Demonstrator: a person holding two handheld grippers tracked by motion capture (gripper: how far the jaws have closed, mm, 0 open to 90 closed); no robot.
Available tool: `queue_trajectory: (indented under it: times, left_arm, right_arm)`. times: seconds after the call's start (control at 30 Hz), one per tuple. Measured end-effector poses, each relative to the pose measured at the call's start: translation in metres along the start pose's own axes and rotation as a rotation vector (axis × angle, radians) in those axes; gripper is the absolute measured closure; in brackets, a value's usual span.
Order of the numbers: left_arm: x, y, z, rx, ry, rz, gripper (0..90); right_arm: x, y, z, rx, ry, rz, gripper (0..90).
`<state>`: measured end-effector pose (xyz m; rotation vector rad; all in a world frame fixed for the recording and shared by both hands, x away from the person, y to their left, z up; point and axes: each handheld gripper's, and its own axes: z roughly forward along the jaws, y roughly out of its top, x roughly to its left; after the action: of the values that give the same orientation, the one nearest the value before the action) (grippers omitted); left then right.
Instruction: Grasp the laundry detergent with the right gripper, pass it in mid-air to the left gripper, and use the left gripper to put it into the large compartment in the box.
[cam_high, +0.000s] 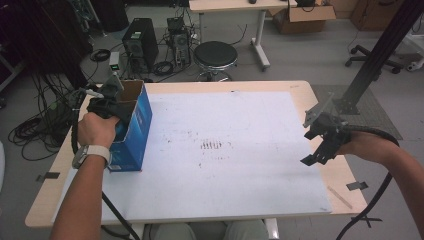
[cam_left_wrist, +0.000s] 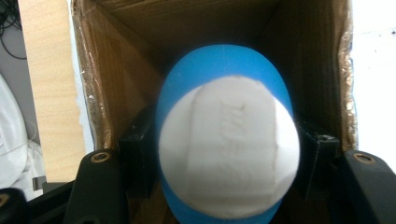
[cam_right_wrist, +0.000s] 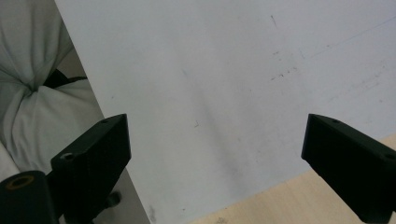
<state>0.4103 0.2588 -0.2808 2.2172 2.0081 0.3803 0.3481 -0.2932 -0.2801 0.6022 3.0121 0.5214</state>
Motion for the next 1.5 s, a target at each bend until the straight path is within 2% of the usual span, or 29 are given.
queue_trajectory:
  times: [0.23,0.37,0.53,0.6,0.73,0.77,0.93,0.97,1.13,1.33,1.37,1.5]
  left_arm:
    - [0.000,-0.001,0.000,-0.014,0.002,0.008,37.4]
    - [0.002,-0.001,-0.007,-0.019,0.000,-0.003,31.7]
    - [0.005,-0.003,-0.018,-0.033,-0.018,-0.022,27.5]
    - [0.007,-0.004,-0.025,-0.036,-0.030,-0.031,23.2]
    - [0.007,-0.005,-0.034,-0.048,-0.028,-0.041,18.5]
    - [0.006,-0.005,-0.041,-0.048,-0.030,-0.031,17.1]
    - [0.002,-0.006,-0.057,-0.064,-0.040,-0.019,15.3]
    - [0.000,-0.006,-0.065,-0.068,-0.056,-0.019,14.0]
    - [-0.005,-0.009,-0.078,-0.064,-0.048,0.002,12.7]
    - [-0.019,-0.013,-0.096,-0.058,-0.047,0.045,9.1]
    - [-0.025,-0.015,-0.103,-0.058,-0.044,0.064,9.2]
    - [-0.033,-0.016,-0.111,-0.060,-0.051,0.087,8.8]
  right_arm:
    - [0.001,-0.001,0.001,-0.002,0.002,0.002,7.9]
    - [0.002,-0.002,-0.001,-0.004,-0.001,0.002,7.9]
    - [0.004,-0.002,-0.003,-0.008,-0.008,0.001,7.8]
    - [0.005,-0.002,-0.004,-0.007,-0.009,-0.002,7.9]
    - [0.007,-0.002,-0.006,-0.007,-0.013,-0.004,7.8]
    - [0.008,-0.002,-0.007,-0.010,-0.014,-0.006,7.9]
    - [0.009,-0.001,-0.010,-0.014,-0.020,-0.006,7.9]
    - [0.010,-0.001,-0.012,-0.016,-0.022,-0.008,7.9]
    - [0.013,0.000,-0.014,-0.019,-0.026,-0.015,8.0]
    - [0.018,-0.001,-0.021,-0.029,-0.036,-0.023,8.1]
    - [0.019,-0.001,-0.022,-0.031,-0.036,-0.025,8.1]
    - [0.021,-0.002,-0.023,-0.034,-0.037,-0.028,8.2]
